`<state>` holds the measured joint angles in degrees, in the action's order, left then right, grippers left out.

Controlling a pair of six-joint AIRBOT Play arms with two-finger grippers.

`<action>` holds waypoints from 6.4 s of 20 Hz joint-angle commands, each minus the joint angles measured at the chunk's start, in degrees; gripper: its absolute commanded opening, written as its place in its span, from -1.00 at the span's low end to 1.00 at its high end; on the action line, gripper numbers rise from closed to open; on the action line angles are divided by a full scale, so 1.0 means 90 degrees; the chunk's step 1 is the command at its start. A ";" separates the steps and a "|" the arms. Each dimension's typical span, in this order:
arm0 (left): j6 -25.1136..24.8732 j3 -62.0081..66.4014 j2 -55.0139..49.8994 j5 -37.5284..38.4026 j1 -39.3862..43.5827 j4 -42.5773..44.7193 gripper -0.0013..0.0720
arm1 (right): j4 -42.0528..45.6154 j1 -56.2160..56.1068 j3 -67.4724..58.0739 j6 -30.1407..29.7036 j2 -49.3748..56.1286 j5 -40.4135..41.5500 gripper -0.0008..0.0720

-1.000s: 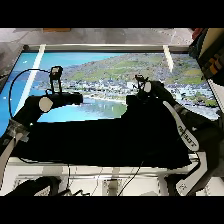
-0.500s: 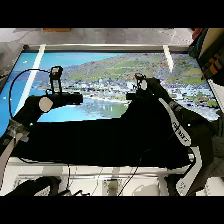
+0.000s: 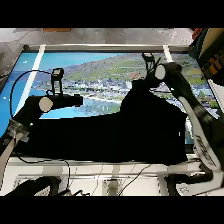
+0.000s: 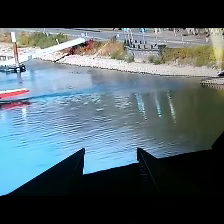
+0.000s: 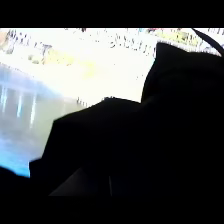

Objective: Fold the clothes and pants, and hang the long-sleeved shirts on hangers.

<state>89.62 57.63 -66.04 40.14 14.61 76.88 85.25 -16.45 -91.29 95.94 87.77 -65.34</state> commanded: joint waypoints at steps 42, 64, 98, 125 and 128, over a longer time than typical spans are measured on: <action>-0.0430 0.0901 -0.3823 -0.1756 0.2499 -0.6377 -0.94 | -0.0321 -0.0440 0.6642 0.1625 -0.5850 -0.0784 -0.93; -0.8840 0.2732 -0.0833 0.0192 0.1054 -0.1197 -0.94 | -0.0792 -0.0435 0.6637 0.1622 -0.5850 0.3332 0.93; -1.0839 0.2623 -0.3220 -0.0709 0.3786 -0.4903 -0.94 | 0.0719 0.3266 0.6637 0.2220 -0.5858 0.1897 0.07; -0.0544 0.2620 -0.4563 0.1953 0.0658 -0.4296 0.21 | 0.0692 0.4163 0.6637 0.2215 -0.5855 0.1877 0.07; -0.0333 0.2620 -0.4622 0.1673 0.0877 -0.4369 0.19 | 0.0692 0.4163 0.6637 0.2215 -0.5855 0.1877 0.07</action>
<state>84.03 81.21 -106.63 57.04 21.02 39.92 91.50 21.04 -31.53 115.85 35.07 -48.45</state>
